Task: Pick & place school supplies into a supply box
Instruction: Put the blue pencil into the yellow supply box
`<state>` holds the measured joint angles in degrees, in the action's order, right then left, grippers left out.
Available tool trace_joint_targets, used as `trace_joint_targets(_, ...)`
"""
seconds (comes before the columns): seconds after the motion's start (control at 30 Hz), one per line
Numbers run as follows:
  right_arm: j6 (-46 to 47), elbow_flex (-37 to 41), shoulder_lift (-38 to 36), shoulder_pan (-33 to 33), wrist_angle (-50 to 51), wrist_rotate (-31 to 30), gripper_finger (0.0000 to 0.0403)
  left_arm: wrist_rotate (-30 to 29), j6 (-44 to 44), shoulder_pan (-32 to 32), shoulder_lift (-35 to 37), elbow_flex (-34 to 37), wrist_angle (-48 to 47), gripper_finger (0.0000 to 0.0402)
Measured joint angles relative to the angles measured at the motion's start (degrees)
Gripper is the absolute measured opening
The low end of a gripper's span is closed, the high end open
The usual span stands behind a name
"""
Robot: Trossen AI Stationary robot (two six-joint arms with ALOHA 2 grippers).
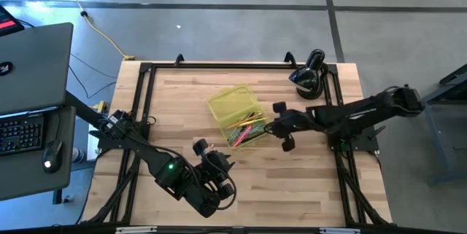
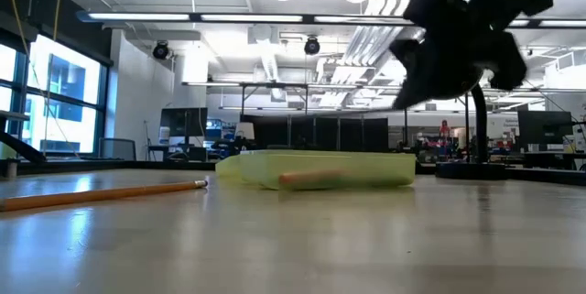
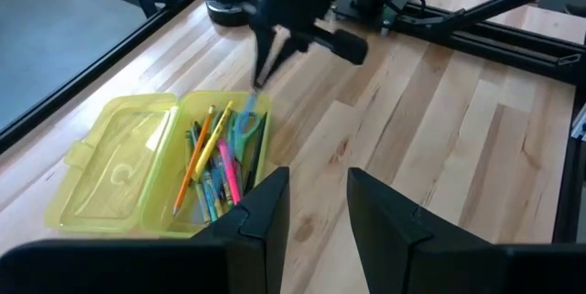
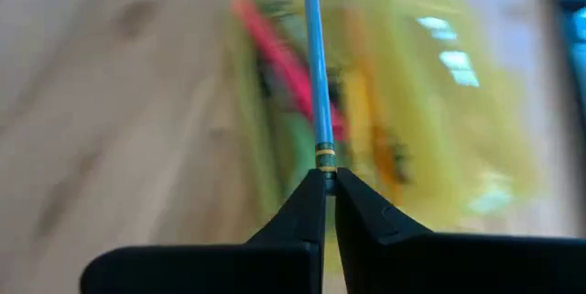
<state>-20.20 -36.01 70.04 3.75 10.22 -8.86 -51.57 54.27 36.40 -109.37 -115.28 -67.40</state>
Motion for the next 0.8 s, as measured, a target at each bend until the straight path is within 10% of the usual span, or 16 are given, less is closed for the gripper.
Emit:
trace_joint_targets(0.4, -3.3, 10.0, 3.1, -5.0, -19.3, 6.9, 0.0000, 0.0, 0.0, 0.0, 0.0, 0.0, 0.3, 0.0142)
trace_joint_targets(0.8, -3.0, 10.3, 3.1, -6.4, -15.8, 8.6, 0.0000, 0.0, 0.0, 0.0, 0.0, 0.0, 0.4, 0.0143)
